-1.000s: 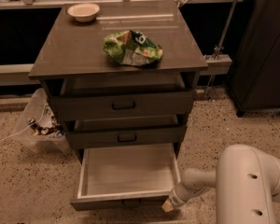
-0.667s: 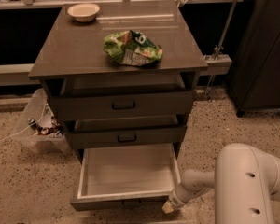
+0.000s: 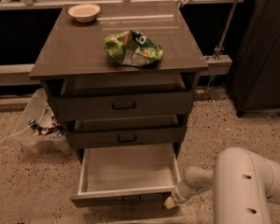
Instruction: Close bottom drawer
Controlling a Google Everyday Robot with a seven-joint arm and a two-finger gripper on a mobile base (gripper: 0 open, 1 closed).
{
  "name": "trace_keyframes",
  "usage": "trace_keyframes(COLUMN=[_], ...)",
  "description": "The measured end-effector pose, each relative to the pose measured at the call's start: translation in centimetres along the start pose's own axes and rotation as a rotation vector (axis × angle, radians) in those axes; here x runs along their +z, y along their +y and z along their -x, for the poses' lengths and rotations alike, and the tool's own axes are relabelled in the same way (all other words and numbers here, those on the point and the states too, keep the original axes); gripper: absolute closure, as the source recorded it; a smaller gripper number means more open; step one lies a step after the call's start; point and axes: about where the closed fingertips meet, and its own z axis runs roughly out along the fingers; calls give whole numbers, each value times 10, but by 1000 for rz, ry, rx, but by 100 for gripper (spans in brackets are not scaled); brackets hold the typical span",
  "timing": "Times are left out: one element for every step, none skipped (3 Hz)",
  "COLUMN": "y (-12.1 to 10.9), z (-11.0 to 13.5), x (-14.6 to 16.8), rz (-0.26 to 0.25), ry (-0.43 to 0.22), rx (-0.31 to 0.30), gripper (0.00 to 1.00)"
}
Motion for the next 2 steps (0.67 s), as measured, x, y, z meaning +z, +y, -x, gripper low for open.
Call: trace_keyframes(y=[-18, -17], z=[23, 23], x=[-4, -4], rz=[-40, -40], ry=[-48, -48], rx=[19, 19], gripper=[100, 100])
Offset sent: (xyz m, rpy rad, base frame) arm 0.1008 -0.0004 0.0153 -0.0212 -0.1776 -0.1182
